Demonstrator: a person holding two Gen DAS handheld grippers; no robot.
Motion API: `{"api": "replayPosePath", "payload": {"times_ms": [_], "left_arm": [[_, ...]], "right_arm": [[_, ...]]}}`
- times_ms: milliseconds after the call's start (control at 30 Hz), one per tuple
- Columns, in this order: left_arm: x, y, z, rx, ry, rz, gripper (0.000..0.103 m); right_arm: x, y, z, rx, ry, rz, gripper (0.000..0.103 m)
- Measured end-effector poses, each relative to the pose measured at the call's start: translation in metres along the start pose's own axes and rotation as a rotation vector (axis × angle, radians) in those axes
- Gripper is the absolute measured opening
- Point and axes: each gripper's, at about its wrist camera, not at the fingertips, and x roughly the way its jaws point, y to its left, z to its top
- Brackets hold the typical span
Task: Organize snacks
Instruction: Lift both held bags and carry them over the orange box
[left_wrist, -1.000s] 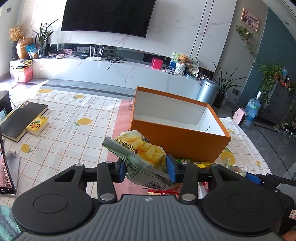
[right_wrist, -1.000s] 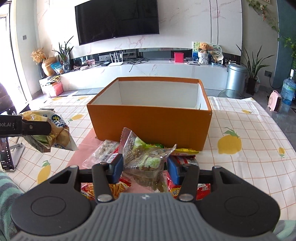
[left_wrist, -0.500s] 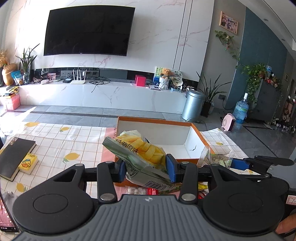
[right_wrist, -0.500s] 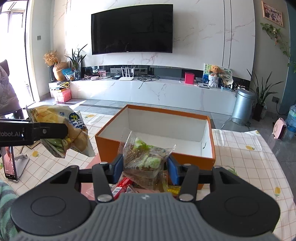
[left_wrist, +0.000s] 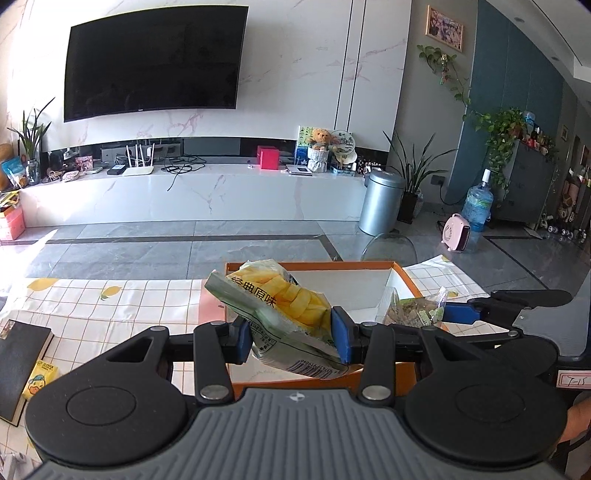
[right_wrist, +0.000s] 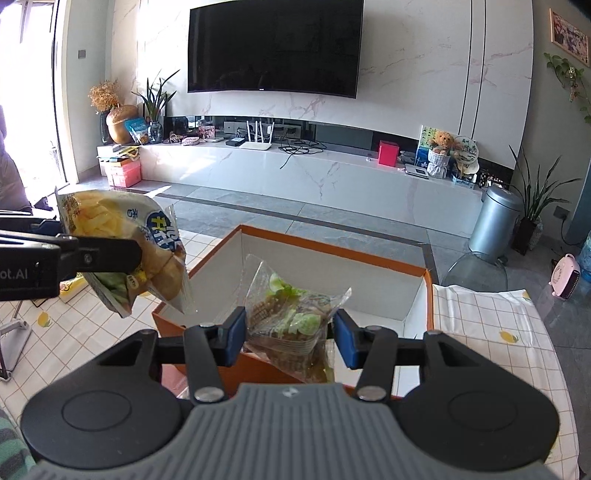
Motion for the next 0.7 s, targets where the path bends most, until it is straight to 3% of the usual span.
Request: {"api": "replayPosePath", "payload": {"times_ms": [333,567,700], "left_arm": [[0.051,0.012,0.005,0.031,0.092,-0.003,0.048],[0.088,0.024,0.004,0.045,0.235,-0.053,0.048],[0.107,0.027,0.0,0.067,0.309,-0.042,0.048]], "right_arm": [[0.088,-0.015,0.016,0.052,0.152,0.019,0.048],[0.141,-0.024,0.007,0.113,0.313,0.052,0.048],[0.163,-0.023,0.002,0.126,0.389,0.074,0.048]]}}
